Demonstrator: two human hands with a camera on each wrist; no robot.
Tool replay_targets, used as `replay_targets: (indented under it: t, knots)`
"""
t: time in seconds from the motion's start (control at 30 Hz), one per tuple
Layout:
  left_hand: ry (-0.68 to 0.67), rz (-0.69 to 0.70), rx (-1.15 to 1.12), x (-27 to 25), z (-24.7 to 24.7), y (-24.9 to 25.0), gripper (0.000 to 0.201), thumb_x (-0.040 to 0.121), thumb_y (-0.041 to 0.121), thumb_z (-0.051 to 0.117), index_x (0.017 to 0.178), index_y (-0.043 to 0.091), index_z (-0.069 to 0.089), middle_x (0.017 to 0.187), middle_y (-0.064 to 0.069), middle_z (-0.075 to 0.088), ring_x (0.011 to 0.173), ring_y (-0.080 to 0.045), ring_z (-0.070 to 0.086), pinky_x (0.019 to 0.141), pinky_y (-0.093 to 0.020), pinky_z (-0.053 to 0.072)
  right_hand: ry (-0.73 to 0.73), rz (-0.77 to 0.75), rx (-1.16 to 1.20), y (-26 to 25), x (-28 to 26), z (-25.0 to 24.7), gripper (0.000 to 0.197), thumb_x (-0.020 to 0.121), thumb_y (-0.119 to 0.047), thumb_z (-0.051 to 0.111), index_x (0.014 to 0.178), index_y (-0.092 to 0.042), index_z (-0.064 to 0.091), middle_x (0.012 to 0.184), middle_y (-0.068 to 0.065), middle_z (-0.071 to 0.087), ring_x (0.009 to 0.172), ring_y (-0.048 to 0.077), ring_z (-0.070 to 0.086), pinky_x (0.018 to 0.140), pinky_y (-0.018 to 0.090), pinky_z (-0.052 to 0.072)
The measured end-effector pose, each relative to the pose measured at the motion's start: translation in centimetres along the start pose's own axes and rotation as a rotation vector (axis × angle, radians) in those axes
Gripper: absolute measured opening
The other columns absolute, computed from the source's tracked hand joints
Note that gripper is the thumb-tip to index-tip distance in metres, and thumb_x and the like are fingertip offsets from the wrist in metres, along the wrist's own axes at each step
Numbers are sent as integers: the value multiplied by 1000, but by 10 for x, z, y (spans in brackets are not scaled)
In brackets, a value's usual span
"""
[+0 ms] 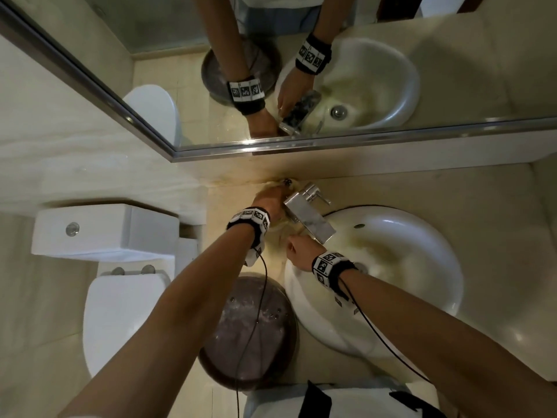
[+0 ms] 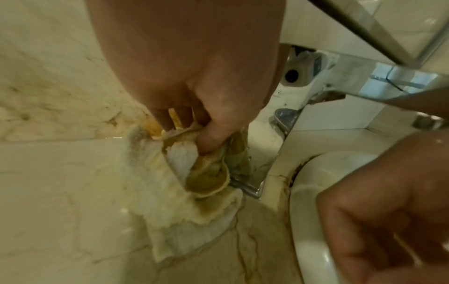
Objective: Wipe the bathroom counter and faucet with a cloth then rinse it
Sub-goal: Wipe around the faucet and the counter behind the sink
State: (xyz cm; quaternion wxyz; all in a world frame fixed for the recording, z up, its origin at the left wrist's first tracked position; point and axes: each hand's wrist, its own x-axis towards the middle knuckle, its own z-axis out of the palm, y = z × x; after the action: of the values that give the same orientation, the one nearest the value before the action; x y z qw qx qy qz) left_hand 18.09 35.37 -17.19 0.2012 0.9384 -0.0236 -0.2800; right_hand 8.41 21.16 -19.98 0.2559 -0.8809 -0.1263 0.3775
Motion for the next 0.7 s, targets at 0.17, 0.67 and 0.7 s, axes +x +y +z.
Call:
replay_targets:
  t: [0.17,0.67,0.7]
  knots:
    - [82,90,118,-10,5,-21,75,88,24,69,153,36,33,162,3,29,144,-25,34,116,-39,34,-93,2,-187,25,-9,-5,20,101,-36,42,92,-18,49,87,4,55,83,27,59,72,33,48]
    - [201,55,210,-29,41,-32,69,96,32,55,154,42,18,150,1,32,117,-29,51,92,-48,52,193,142,-192,109,-27,-62,22,101,-29,44,107,-15,60,101,7,66,87,27,63,76,35,52]
    - [184,37,216,-27,37,-30,64,95,31,57,151,37,26,142,-2,38,114,-29,52,90,-46,52,217,142,-183,110,-24,-64,22,99,-29,46,106,-14,61,100,7,67,86,27,63,75,34,51]
